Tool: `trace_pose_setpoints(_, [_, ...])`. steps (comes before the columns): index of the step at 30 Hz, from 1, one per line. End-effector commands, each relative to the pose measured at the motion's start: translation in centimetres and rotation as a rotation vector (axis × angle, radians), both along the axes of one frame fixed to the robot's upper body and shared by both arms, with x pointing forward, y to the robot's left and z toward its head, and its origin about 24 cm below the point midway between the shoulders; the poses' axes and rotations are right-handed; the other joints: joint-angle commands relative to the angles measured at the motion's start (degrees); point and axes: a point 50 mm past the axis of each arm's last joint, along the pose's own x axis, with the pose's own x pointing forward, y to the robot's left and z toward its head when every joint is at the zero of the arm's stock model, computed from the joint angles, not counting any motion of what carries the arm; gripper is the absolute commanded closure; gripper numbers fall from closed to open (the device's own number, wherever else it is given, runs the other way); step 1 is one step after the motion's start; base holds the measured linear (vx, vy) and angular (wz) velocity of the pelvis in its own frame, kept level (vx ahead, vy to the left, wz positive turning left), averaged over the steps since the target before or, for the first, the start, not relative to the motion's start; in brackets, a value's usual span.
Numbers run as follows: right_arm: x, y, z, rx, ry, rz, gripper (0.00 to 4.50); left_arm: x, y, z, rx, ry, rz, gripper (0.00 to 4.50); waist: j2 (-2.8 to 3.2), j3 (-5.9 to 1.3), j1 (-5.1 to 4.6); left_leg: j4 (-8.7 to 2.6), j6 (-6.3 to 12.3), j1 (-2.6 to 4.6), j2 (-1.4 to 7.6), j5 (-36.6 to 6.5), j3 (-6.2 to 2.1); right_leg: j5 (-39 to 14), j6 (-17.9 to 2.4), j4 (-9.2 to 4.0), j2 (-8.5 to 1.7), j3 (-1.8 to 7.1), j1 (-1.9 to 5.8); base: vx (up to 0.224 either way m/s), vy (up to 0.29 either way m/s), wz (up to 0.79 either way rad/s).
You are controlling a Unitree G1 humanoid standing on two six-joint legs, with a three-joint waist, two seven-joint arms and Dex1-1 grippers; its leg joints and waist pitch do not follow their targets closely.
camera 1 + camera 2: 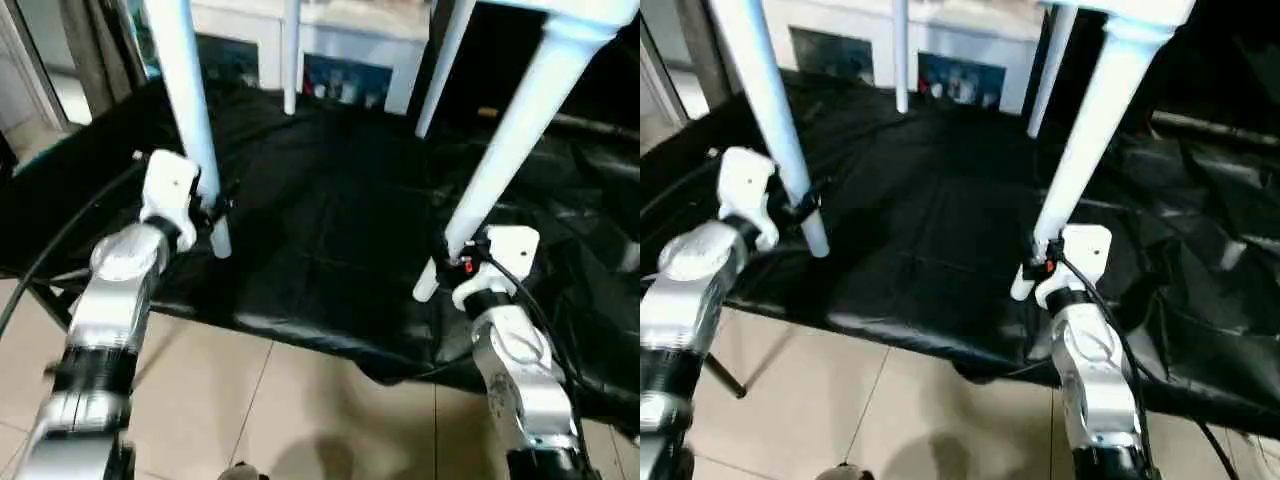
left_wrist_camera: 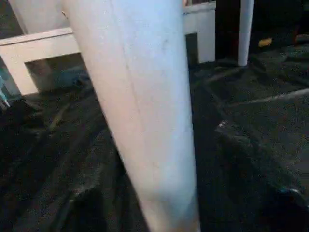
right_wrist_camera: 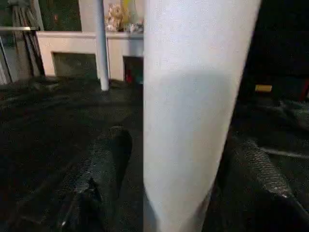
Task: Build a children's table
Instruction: Flip table
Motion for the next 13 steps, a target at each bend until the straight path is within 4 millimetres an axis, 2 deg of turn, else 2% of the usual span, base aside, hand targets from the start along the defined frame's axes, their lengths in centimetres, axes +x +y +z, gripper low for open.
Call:
trace_pose_setpoints(1, [-0.6,-0.5,0.3,-0.005,-0.007,-0.012,1.31,-1.0,0.2,0.9,-0.039,-0.037,0.013,0.98,1.70,-4.28,-0.13,-4.08,-1.18,1.86,4.37,-13.57,-2.44,3.69,-10.50,-2.88,-5.10,3.55,2.26,0.000,0.000,0.00])
trace_pose_setpoints(2, [-1.1,-0.7,0.4,-0.007,-0.005,-0.018,1.22,-2.0,0.6,0.9,-0.054,-0.044,0.036,0.89,1.77,-4.11,-0.22,-4.23,-1.53,2.07,4.37,-15.47,-2.37,0.96,-10.20,-3.15,-4.82,3.57,2.05,0.000,0.000,0.00])
trace_pose_setpoints(3, [-1.5,-0.9,0.4,-0.009,-0.003,-0.026,1.22,-2.7,0.9,0.8,-0.070,-0.046,0.057,0.84,1.99,-3.98,-0.33,-4.42,-1.83,1.98,4.48,-16.44,-2.49,-0.22,-10.04,-3.25,-4.82,3.61,2.12,0.000,0.000,0.00])
trace_pose_setpoints(4, [-1.8,-1.0,0.5,-0.009,-0.003,-0.030,1.09,-3.3,1.1,0.7,-0.081,-0.054,0.078,0.82,2.07,-3.67,-0.48,-4.66,-2.41,2.15,4.55,-19.67,-2.47,-3.89,-9.38,-3.93,-4.66,3.68,1.89,0.000,0.000,0.00])
trace_pose_setpoints(5, [-2.2,-1.0,0.7,-0.001,-0.006,-0.020,0.95,-3.9,1.4,0.6,-0.100,-0.063,0.107,0.77,2.09,-3.46,-0.51,-4.64,-2.91,2.36,4.19,-22.45,-2.44,-8.74,-8.51,-4.39,-4.63,3.77,1.71,0.000,0.000,0.00])
trace_pose_setpoints(6, [-2.8,-0.9,1.1,0.012,-0.020,0.016,0.95,-4.9,1.8,0.5,-0.139,-0.077,0.136,0.77,2.64,-3.19,-0.46,-4.76,-3.21,2.43,4.22,-24.35,-2.54,-11.69,-8.06,-4.78,-4.77,3.85,1.54,0.000,0.000,0.00])
trace_pose_setpoints(7, [-3.4,-0.7,1.4,0.020,-0.029,0.050,0.86,-5.7,1.7,0.4,-0.164,-0.090,0.132,0.48,2.46,-2.92,-0.45,-4.80,-3.54,2.48,4.31,-26.78,-2.72,-16.75,-6.74,-5.50,-5.01,3.89,1.53,0.000,0.000,0.00])
trace_pose_setpoints(8, [-3.7,-0.6,1.5,0.023,-0.033,0.066,0.86,-6.1,1.6,0.4,-0.174,-0.097,0.123,0.42,2.54,-2.59,-0.45,-4.88,-3.68,2.58,4.29,-28.07,-2.86,-20.38,-5.63,-6.03,-4.93,4.00,1.16,0.000,0.000,0.00])
trace_pose_setpoints(9, [-4.0,-0.5,1.6,0.026,-0.033,0.082,0.86,-6.6,1.4,0.3,-0.185,-0.100,0.109,0.42,2.48,-2.59,-0.46,-4.88,-3.78,2.70,4.17,-28.74,-2.85,-22.02,-5.09,-6.27,-4.82,3.96,1.07,0.000,0.000,0.00])
trace_pose_setpoints(10, [-4.4,-0.4,1.7,0.029,-0.027,0.106,0.86,-7.3,1.1,0.0,-0.205,-0.079,0.099,0.42,2.80,-2.37,-0.34,-4.88,-4.10,2.95,4.17,-29.96,-2.97,-25.13,-4.05,-6.74,-4.94,4.05,0.73,0.000,0.000,0.00])
trace_pose_setpoints(12, [-5.1,-0.1,1.4,0.043,0.006,0.149,0.86,-8.4,0.7,-0.8,-0.215,-0.047,0.096,0.42,2.85,-2.10,-0.51,-5.08,-4.45,2.75,4.28,-31.26,-3.27,-26.96,-3.14,-6.98,-4.88,3.96,0.79,0.000,0.000,0.00])
trace_pose_setpoints(13, [-5.3,0.0,1.1,0.035,0.038,0.156,0.86,-9.1,0.4,-1.3,-0.217,-0.028,0.108,0.42,2.84,-2.16,-0.60,-5.11,-4.50,2.89,4.28,-31.83,-3.31,-27.69,-2.54,-7.11,-4.76,4.00,0.73,0.000,0.000,0.00])
